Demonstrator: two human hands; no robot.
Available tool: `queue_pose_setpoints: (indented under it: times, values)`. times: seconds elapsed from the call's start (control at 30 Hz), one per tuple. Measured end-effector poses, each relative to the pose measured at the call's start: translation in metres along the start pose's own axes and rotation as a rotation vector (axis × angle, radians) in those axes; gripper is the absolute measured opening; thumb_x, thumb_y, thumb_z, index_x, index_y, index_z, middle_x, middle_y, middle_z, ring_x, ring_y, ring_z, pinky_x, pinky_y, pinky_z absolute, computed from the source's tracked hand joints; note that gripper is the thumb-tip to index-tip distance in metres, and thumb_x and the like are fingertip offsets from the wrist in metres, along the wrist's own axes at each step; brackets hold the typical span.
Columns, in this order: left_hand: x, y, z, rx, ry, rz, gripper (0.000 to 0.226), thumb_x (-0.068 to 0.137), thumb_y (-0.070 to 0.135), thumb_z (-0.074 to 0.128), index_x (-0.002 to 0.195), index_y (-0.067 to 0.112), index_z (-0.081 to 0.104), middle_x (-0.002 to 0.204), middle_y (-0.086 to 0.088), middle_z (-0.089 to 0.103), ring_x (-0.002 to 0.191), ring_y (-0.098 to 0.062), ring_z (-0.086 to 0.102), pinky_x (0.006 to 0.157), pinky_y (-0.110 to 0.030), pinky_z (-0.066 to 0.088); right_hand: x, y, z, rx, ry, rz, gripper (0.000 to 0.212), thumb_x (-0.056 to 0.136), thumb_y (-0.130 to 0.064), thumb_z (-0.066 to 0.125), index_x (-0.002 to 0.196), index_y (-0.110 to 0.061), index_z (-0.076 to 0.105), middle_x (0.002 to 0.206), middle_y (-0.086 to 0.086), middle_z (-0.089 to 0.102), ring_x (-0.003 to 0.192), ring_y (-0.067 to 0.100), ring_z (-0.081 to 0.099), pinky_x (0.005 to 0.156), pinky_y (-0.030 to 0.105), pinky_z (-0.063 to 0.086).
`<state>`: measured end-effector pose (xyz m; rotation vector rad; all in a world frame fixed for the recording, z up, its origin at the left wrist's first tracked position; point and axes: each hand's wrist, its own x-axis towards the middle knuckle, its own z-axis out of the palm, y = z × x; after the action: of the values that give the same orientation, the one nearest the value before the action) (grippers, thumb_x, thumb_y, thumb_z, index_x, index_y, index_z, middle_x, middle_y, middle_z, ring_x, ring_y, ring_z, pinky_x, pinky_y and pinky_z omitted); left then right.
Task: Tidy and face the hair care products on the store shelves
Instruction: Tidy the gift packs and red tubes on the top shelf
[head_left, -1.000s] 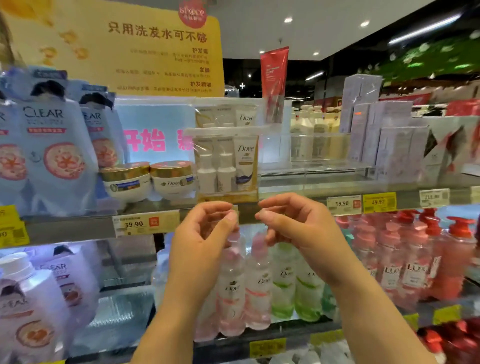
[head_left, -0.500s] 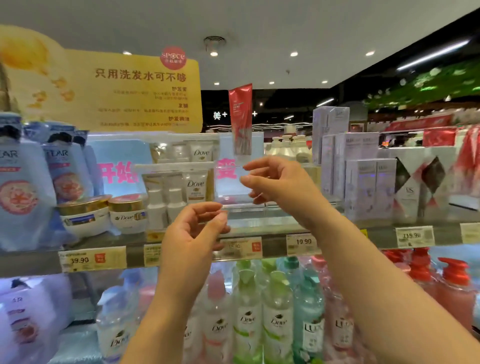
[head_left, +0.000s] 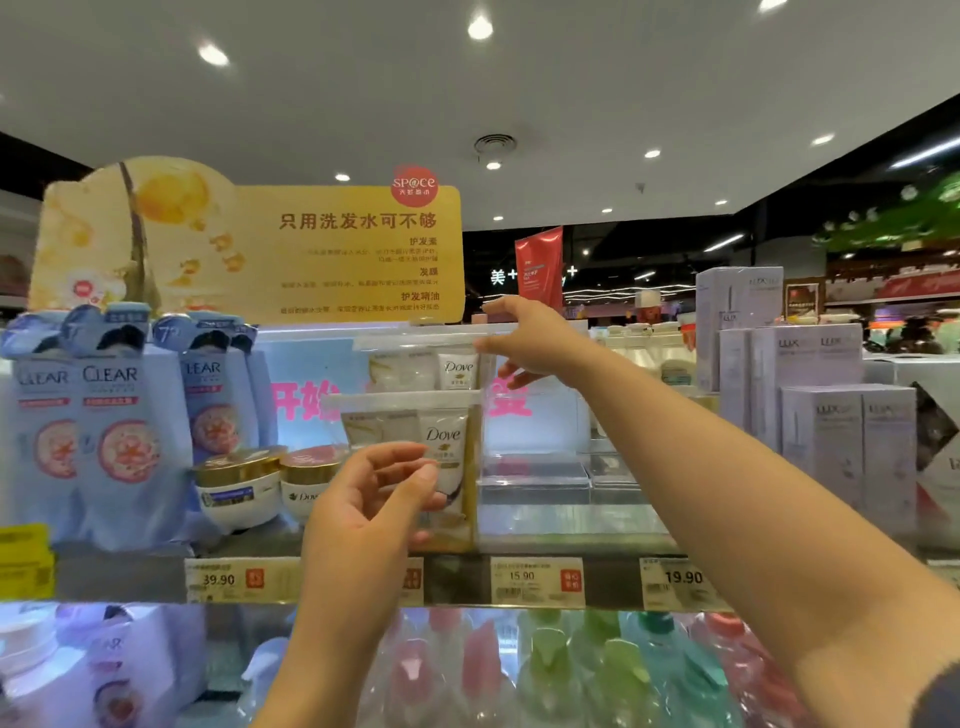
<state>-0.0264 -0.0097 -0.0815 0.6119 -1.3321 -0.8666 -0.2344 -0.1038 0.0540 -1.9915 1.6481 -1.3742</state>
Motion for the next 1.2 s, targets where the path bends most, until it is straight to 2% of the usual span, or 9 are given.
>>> queue_pose_setpoints:
  times: [0.17,0.3,0.37,0.5,0.63,0.8,0.87,1.0,1.2]
  values:
    - [0.006,0.001,-0.010,0.012,0.050,0.022,0.010,0.089,0.016,0.066,0.098,0.019,0.069,0.088,0.001,0.075,0.080,-0.018,0.073,0.062,-0.031,0.056,0.015,0.002,0.006,0.112,-0.041,0.035,0.036,0.101,-0.030,0.056,0.136,-0.022,0.054,0.115,0.005,0.064,0.071,0.023,0.069,0.073,0.049,0.064]
    - [0.008,-0.001,-0.015,0.024,0.077,0.024,0.011,0.089,0.016,0.065,0.099,0.018,0.069,0.090,0.000,0.075,0.080,-0.018,0.073,0.066,-0.037,0.058,0.021,-0.004,0.002,0.218,-0.024,0.101,0.041,0.107,-0.040,0.037,0.139,-0.019,0.053,0.115,0.012,0.055,0.068,0.026,0.066,0.062,0.039,0.063]
    - [0.009,-0.003,-0.017,0.017,0.094,0.027,0.012,0.089,0.014,0.065,0.101,0.016,0.069,0.092,-0.003,0.075,0.080,-0.020,0.074,0.065,-0.037,0.057,0.024,-0.004,-0.003,0.274,-0.039,0.130,0.045,0.107,-0.038,0.038,0.146,-0.016,0.047,0.122,0.018,0.051,0.063,0.025,0.065,0.053,0.033,0.059]
    - [0.013,-0.006,-0.021,0.009,0.122,0.029,0.015,0.087,0.014,0.065,0.102,0.014,0.069,0.094,-0.005,0.075,0.082,-0.024,0.073,0.060,-0.032,0.057,0.025,-0.005,-0.012,0.243,-0.080,0.118,0.042,0.105,-0.026,0.050,0.145,-0.016,0.049,0.112,0.018,0.054,0.061,0.022,0.066,0.051,0.028,0.057]
    - [0.016,-0.008,-0.017,0.001,0.128,0.028,0.013,0.088,0.014,0.065,0.100,0.014,0.069,0.094,-0.006,0.074,0.083,-0.025,0.073,0.062,-0.035,0.055,0.025,-0.004,-0.012,0.167,-0.173,0.098,0.042,0.097,-0.019,0.065,0.137,-0.017,0.053,0.113,0.011,0.060,0.061,0.019,0.067,0.062,0.034,0.063]
    - [0.018,-0.009,-0.013,-0.003,0.108,0.010,0.014,0.087,0.016,0.065,0.100,0.017,0.068,0.092,-0.002,0.075,0.081,-0.023,0.073,0.063,-0.035,0.055,0.026,0.003,0.004,0.090,-0.230,0.088,0.052,0.093,-0.005,0.065,0.142,-0.015,0.051,0.105,0.016,0.068,0.068,0.024,0.066,0.070,0.040,0.064]
    - [0.018,-0.008,-0.013,-0.006,0.101,0.005,0.020,0.080,0.021,0.066,0.099,0.017,0.068,0.092,-0.003,0.075,0.079,-0.023,0.073,0.063,-0.036,0.056,0.024,0.005,0.011,0.095,-0.263,0.067,0.043,0.091,0.001,0.065,0.129,-0.019,0.059,0.099,0.014,0.071,0.069,0.025,0.066,0.074,0.042,0.064]
    - [0.020,-0.007,-0.015,-0.031,0.106,0.006,0.032,0.067,0.026,0.065,0.096,0.014,0.069,0.090,-0.006,0.075,0.075,-0.023,0.073,0.063,-0.040,0.055,0.026,0.010,0.021,0.115,-0.191,0.027,0.038,0.089,0.005,0.065,0.115,-0.024,0.060,0.090,0.007,0.074,0.067,0.020,0.072,0.067,0.035,0.064]
    - [0.016,-0.009,-0.018,-0.037,0.097,0.007,0.032,0.067,0.026,0.065,0.096,0.015,0.069,0.090,-0.007,0.075,0.074,-0.024,0.073,0.061,-0.038,0.055,0.024,0.018,0.025,0.218,-0.073,0.016,0.041,0.088,0.007,0.066,0.118,-0.020,0.060,0.091,0.005,0.071,0.067,0.019,0.067,0.058,0.030,0.061]
